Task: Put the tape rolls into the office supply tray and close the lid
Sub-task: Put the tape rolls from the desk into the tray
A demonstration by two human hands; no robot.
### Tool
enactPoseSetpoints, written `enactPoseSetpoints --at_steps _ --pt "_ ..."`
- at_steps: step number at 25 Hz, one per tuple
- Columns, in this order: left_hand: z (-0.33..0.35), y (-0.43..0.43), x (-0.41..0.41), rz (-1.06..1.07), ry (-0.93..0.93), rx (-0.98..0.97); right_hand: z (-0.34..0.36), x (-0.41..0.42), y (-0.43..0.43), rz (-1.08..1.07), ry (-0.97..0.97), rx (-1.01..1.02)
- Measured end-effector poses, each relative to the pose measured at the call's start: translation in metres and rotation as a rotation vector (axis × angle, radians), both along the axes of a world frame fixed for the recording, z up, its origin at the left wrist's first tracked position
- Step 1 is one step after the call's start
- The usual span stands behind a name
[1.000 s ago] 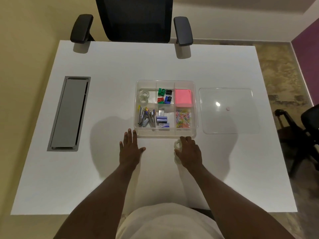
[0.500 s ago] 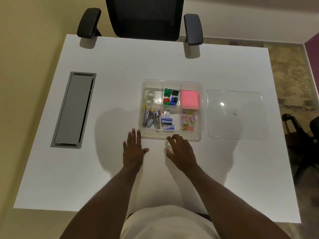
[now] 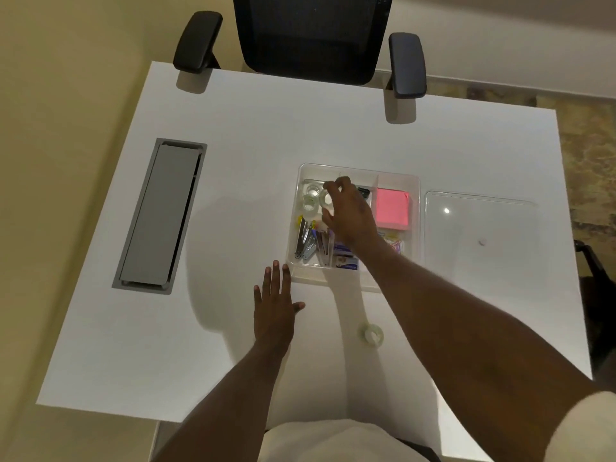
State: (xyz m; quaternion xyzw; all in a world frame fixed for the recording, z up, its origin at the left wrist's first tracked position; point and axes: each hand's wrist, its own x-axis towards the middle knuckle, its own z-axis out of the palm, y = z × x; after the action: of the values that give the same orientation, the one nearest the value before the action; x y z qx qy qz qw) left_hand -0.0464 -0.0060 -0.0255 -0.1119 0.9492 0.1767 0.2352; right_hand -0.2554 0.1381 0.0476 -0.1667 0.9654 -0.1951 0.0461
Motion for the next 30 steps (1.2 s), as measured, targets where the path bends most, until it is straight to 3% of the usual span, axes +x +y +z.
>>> enactPoseSetpoints --at_steps 6,11,20,30 --pt "-0.005 0.001 -0.003 0.0 -0.039 -0.021 -0.013 -0.056 -0.019 0.091 -0.019 0.363" --pt "-0.007 0.002 -0.004 0.002 -0.07 -0.023 -0.023 -0.063 -0.034 0.144 0.019 0.496" --pt "-0.003 0.002 -0.006 -0.014 -0.081 -0.032 -0.013 -0.044 -0.02 0.109 0.077 0.423" --pt "0.012 0.004 -0.009 -0.05 -0.084 -0.08 -0.003 0.071 0.011 0.118 0.095 0.32"
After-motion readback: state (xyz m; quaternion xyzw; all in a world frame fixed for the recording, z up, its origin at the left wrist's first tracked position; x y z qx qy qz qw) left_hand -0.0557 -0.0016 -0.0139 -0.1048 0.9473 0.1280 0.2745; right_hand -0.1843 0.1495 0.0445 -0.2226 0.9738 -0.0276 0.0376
